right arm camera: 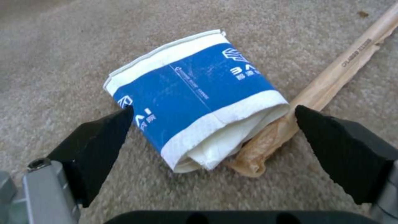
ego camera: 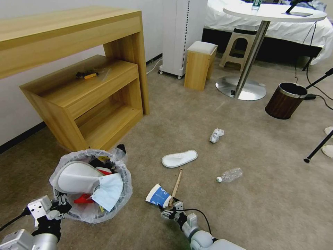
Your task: Pick up the trash bin and place the garbage on the floor into it.
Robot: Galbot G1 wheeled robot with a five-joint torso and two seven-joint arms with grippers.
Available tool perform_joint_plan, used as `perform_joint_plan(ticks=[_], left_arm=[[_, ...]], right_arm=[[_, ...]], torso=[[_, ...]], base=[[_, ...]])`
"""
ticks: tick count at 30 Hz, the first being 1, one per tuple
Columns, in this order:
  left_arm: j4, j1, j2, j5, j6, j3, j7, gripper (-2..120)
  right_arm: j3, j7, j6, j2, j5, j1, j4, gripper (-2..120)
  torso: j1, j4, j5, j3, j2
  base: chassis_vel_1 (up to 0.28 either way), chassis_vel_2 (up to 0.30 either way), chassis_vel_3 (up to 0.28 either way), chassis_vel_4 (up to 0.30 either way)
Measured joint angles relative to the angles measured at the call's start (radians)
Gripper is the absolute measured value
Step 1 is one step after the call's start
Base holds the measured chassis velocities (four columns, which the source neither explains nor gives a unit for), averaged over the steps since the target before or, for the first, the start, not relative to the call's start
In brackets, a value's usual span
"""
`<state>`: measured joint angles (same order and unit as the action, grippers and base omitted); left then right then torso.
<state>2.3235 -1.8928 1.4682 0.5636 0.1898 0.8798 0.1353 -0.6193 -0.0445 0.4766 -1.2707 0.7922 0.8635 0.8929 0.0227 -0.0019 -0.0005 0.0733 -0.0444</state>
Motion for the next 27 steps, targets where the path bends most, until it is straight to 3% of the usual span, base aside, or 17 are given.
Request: perform_joint_plan(ticks=[12, 23, 27], left_arm=[[0.011, -0.007, 0.003, -0.006, -0.002, -0.008, -0.008, 0], [0.031, -0.012, 0.006, -0.006, -0.002, -0.012, -0.011, 0], [0.033, -0.012, 0.006, -0.006, -0.003, -0.012, -0.011, 0]], right_arm=[[0.005, -0.014, -0.007, -0.014, -0.017, 0.008, -0.019, 96], [0.002, 0.0, -0.004, -0.022, -0.015, 0.007, -0.032, 86], [-0.005, 0.004, -0.001, -0.027, -0.015, 0.005, -0.037, 72]], torso=[[0.0, 0.0002, -0.0007, 0.0, 0.0], [0.0, -0.0001, -0.0002, 0.0, 0.0], [0.0, 0.0, -0.0004, 0.0, 0.0]], base=[[0.0, 0.0, 0.0, 0.0], [0.0, 0.0, 0.0, 0.0], [0.0, 0.0, 0.0, 0.0]])
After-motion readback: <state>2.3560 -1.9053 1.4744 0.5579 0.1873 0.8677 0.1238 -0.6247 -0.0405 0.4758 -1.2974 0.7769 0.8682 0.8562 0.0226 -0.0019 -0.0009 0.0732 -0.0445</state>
